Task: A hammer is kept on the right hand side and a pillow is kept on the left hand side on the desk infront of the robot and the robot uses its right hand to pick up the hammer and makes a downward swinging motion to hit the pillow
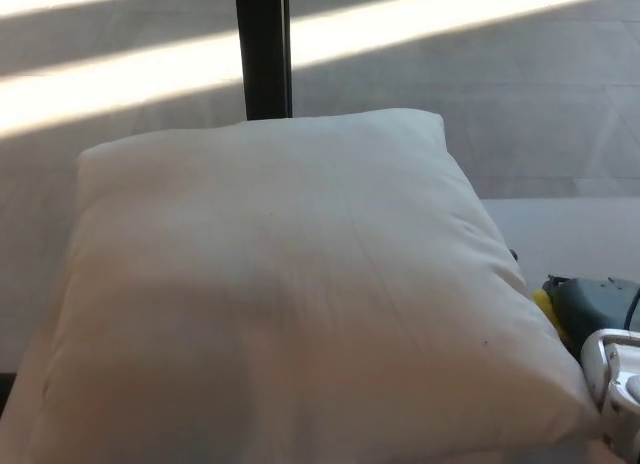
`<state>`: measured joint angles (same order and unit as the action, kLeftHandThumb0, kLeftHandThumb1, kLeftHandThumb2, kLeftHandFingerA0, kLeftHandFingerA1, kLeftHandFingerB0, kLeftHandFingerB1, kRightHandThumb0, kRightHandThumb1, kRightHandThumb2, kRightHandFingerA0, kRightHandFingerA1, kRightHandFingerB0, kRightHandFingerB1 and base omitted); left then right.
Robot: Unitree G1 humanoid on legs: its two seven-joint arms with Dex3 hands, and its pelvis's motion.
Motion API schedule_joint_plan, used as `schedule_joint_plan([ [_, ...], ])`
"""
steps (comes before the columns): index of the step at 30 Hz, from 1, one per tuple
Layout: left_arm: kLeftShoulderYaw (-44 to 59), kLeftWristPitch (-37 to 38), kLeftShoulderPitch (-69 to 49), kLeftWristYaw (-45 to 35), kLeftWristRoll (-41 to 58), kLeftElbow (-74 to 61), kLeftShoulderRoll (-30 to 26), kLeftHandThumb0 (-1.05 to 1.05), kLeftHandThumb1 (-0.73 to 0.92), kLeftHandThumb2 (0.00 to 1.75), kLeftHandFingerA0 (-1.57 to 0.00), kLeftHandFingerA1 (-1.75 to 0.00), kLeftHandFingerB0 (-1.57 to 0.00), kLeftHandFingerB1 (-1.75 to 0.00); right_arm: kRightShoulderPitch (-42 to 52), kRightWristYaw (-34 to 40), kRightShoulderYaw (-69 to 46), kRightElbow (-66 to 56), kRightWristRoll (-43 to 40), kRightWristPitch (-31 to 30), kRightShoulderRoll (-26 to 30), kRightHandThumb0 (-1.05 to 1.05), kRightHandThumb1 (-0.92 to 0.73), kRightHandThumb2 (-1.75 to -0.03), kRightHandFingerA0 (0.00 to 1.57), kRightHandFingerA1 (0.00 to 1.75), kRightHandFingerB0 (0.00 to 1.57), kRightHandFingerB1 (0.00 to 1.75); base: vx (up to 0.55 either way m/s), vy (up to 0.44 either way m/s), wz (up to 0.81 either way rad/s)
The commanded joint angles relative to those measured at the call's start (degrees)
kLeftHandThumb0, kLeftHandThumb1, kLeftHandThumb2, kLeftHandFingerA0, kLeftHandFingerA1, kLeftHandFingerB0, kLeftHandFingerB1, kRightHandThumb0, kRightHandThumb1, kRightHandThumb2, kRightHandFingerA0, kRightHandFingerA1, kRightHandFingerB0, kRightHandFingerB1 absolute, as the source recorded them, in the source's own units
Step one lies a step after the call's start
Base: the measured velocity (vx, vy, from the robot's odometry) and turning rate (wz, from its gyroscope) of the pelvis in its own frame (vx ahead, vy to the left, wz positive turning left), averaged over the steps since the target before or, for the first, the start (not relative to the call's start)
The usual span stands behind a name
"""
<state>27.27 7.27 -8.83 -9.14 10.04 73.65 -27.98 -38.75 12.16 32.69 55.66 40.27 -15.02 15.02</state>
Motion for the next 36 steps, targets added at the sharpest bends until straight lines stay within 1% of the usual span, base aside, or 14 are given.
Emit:
schedule_joint_plan([
  [1, 0.72, 1.31, -0.05, -0.24, 1.15, 0.27, -0.47, -0.66, 0.72, 0.61, -0.69, -0.64, -0.64, -0.50, 8.67, 10.59, 4.89, 4.42, 4.37, 6.39, -1.01, -0.40, -0.80, -0.69, 0.91, 1.73, 0.82, 1.39, 0.00, 0.000, 0.00],
  [2, 0.50, 1.41, -0.07, -0.12, 0.91, 0.27, -0.42, -0.67, 0.73, 0.62, -0.69, -0.63, -0.65, -0.50, 8.56, 9.02, 6.44, 4.76, 5.75, 4.93, -0.69, -0.41, -0.91, -0.70, 0.90, 1.75, 0.69, 1.51, 0.00, 0.000, 0.00],
  [3, 0.34, 1.73, -0.14, -0.20, 0.70, 0.21, -0.36, -0.67, 0.73, 0.62, -0.70, -0.65, -0.68, -0.52, 8.42, 7.07, 8.19, 5.42, 7.20, 3.28, -0.37, -0.41, -0.85, -0.70, 0.86, 1.75, 0.73, 1.31, 0.00, 0.000, 0.00],
  [7, -0.22, 2.25, -0.30, -0.17, 0.19, -0.21, -0.42, -0.66, 0.74, 0.62, -0.69, -0.62, -0.65, -0.50, 8.73, 8.39, 11.53, 6.88, 8.98, 4.69, 1.64, -0.46, -0.70, -0.61, 0.87, 1.75, 0.69, 1.54, 0.00, 0.000, 0.00],
  [13, 0.31, 1.45, -0.16, -0.01, 0.73, 0.08, -0.69, -0.68, 0.73, 0.62, -0.65, -0.65, -0.67, -0.51, 9.40, 9.15, 13.50, 7.91, 9.64, 6.79, 4.61, -0.39, -0.76, -0.66, 0.84, 1.74, 0.72, 1.41, 0.00, 0.000, 0.00],
  [14, 0.23, 1.58, -0.22, -0.14, 0.68, -0.09, -0.67, -0.67, 0.74, 0.62, -0.65, -0.66, -0.66, -0.52, 9.72, 9.38, 13.22, 7.83, 9.05, 7.91, 5.71, -0.46, -0.54, -0.98, 1.15, 1.34, 0.87, 1.14, 0.00, 0.000, 0.00],
  [15, 0.04, 1.64, -0.26, -0.08, 0.47, -0.12, -0.70, -0.67, 0.75, 0.62, -0.64, -0.63, -0.65, -0.51, 9.81, 9.83, 13.13, 7.96, 8.87, 8.62, 6.22, -0.41, -0.73, -0.64, 0.85, 1.75, 0.71, 1.49, 0.00, 0.000, 0.00],
  [18, 0.13, 1.58, -0.33, -0.52, 0.60, -0.08, -0.76, -0.67, 0.75, 0.62, -0.65, -0.63, -0.65, -0.51, 9.97, 10.65, 13.22, 8.39, 8.95, 9.47, 6.87, -0.42, -0.73, -0.63, 0.82, 1.75, 0.70, 1.46, 0.00, 0.000, 0.00],
  [19, 0.19, 1.74, -0.35, -0.70, 0.66, -0.06, -0.75, -0.67, 0.74, 0.62, -0.64, -0.64, -0.64, -0.51, 10.27, 10.49, 12.75, 8.54, 8.36, 9.77, 7.10, -0.47, -0.50, -0.92, 1.15, 1.37, 0.86, 1.14, 0.00, 0.000, 0.00],
  [22, 0.60, 1.53, -0.52, -0.12, 0.93, 0.30, -0.45, -0.66, 0.73, 0.62, -0.64, -0.61, -0.65, -0.51, 11.97, 12.95, 10.76, 8.56, 6.29, 12.39, 8.10, -0.43, -0.57, -1.00, 1.15, 1.34, 0.89, 1.11, 0.00, 0.000, 0.00],
  [23, 0.84, 1.70, -0.68, 0.34, 1.09, 0.33, -0.37, -0.66, 0.73, 0.62, -0.65, -0.62, -0.67, -0.52, 12.11, 12.72, 10.24, 8.51, 5.78, 12.75, 8.20, -0.34, -0.74, -0.67, 0.92, 1.75, 0.75, 1.43, 0.00, 0.000, 0.00],
  [26, 0.86, 1.34, -0.59, 0.08, 1.02, 0.39, -0.54, -0.62, 0.75, 0.62, -0.66, -0.62, -0.64, -0.51, 12.25, 12.42, 7.22, 8.59, 3.72, 11.23, 7.91, -0.44, -0.78, -0.66, 0.82, 1.75, 0.71, 1.50, 0.00, 0.000, 0.00],
  [35, 0.35, 1.66, -0.92, -0.59, 0.55, -0.02, -0.74, -0.66, 0.76, 0.63, -0.61, -0.62, -0.62, -0.51, 11.43, 11.98, -1.89, 8.37, 0.04, 7.41, 9.57, -0.38, -0.84, -0.71, 0.86, 1.53, 0.76, 1.04, 0.00, 0.000, 0.00],
  [36, 0.26, 2.12, -1.12, -0.72, 0.47, -0.12, -0.71, -0.67, 0.76, 0.63, -0.61, -0.60, -0.62, -0.50, 10.79, 10.38, -4.69, 8.44, -2.27, 5.94, 8.99, -0.42, -0.83, -0.68, 0.89, 1.49, 0.76, 1.13, 0.00, 0.000, 0.00],
])
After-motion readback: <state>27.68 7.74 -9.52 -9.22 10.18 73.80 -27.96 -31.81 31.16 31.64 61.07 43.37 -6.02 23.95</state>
